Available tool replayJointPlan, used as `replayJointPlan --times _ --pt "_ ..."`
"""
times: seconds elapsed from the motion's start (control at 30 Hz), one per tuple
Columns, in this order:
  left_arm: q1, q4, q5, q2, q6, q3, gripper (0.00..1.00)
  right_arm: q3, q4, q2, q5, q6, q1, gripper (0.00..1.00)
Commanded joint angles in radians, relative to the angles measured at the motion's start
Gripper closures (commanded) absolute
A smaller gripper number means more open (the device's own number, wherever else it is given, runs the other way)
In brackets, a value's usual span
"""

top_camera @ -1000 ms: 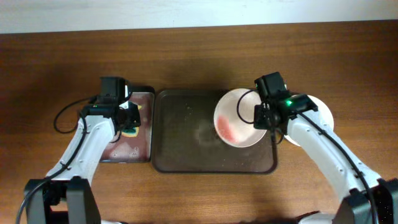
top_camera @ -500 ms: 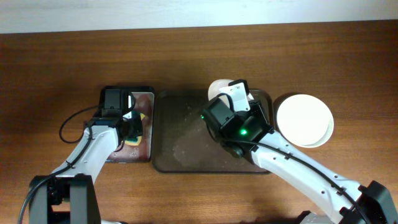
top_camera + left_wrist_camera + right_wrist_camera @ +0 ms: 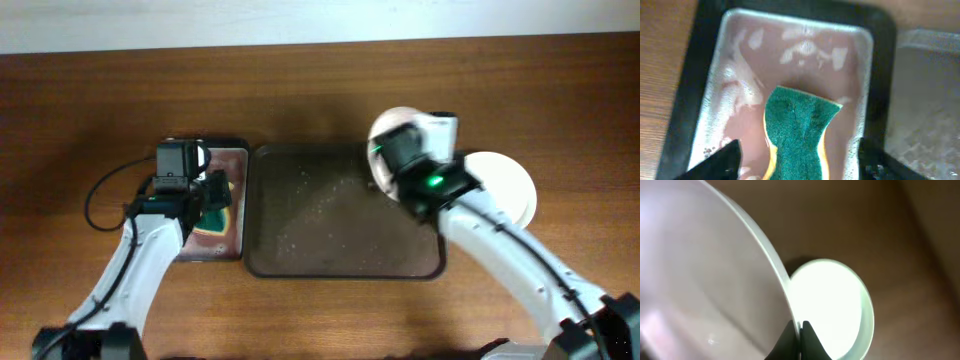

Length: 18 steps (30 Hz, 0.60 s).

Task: Clean dirty plates on tray and stack at the side
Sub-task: 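Lift the plate with the right gripper and place it on the right stack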

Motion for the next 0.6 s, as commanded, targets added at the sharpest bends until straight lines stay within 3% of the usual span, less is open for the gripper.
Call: replayJointPlan --times 0.0,0.13,0.23,0.43,0.47,0.5,0.57 --pt "0.004 -0.015 -0.007 -0.03 0.005 0.0 0.19 0.021 -0.021 -0.047 -0.357 0.091 -0.227 0.96" --pt "0.004 -0.019 -0.007 -0.03 0.005 0.0 0.18 0.021 -0.101 -0.044 -0.621 0.09 -0.582 0.96" --pt "0.004 -0.019 -0.007 -0.03 0.005 0.0 0.18 0.019 -0.172 -0.037 -0.668 0.09 -0.77 0.96" --pt "0.004 -0.02 -0.007 -0.03 0.005 0.0 0.18 0.014 -0.219 0.038 -0.668 0.086 -0.887 0.96" --pt "0.004 -0.02 -0.007 -0.03 0.005 0.0 0.18 0.013 -0.225 0.051 -0.671 0.087 -0.887 0.9" --pt "0.005 -0.023 -0.007 -0.03 0.005 0.0 0.18 0.013 -0.224 0.064 -0.708 0.086 -0.887 0.49" --pt "0.004 -0.023 -0.007 -0.03 0.005 0.0 0.18 0.013 -0.209 0.075 -0.816 0.001 -0.886 0.46"
